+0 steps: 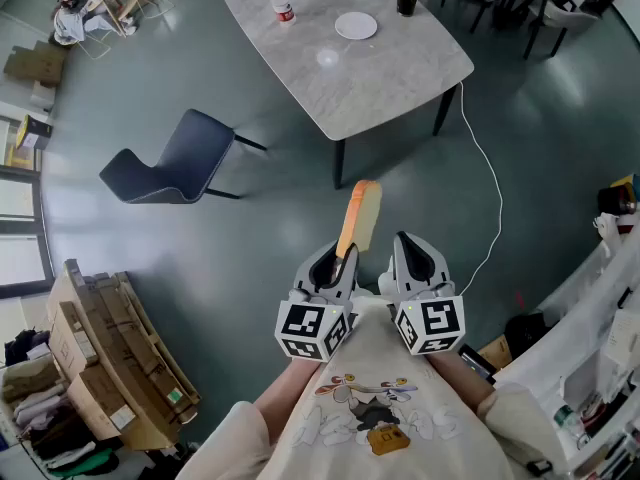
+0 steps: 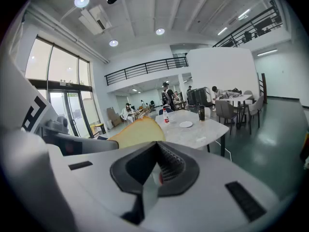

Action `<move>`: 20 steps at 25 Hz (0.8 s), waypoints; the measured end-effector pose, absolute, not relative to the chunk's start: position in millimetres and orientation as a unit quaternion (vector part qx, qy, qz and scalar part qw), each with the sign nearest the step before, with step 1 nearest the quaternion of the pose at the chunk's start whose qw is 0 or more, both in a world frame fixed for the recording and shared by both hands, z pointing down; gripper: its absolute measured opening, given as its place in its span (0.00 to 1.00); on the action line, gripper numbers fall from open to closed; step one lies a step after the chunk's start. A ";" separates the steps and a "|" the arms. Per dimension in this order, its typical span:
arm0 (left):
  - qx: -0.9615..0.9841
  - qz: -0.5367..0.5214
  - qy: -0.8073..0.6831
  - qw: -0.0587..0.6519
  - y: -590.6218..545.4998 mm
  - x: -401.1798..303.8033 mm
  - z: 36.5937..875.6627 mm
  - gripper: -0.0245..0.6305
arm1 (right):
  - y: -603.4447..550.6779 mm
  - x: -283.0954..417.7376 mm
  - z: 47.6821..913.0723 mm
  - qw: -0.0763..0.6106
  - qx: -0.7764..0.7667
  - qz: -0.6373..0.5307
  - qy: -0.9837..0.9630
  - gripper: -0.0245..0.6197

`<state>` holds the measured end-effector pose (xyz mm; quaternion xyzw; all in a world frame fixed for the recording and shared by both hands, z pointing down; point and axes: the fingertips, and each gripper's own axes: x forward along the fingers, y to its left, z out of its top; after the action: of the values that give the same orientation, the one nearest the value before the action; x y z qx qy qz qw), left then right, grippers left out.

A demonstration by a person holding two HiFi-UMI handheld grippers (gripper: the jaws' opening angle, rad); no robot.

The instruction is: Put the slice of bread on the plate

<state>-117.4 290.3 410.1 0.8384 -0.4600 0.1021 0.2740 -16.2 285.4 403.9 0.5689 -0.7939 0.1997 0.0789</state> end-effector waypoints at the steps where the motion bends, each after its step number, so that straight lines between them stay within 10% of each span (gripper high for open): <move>1: 0.838 0.105 -0.458 0.276 294.5 -113.8 409.4 0.18 | 289.2 -11.9 403.4 0.081 0.568 0.201 -0.794 0.05; 20: 0.828 0.133 -0.469 0.277 279.9 -65.0 412.2 0.18 | 273.3 32.3 408.0 0.067 0.544 0.227 -0.805 0.05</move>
<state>-65.0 279.9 412.2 0.8282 -0.4687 0.1333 0.2767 32.3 273.3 408.0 0.5444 -0.8047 0.2271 0.0675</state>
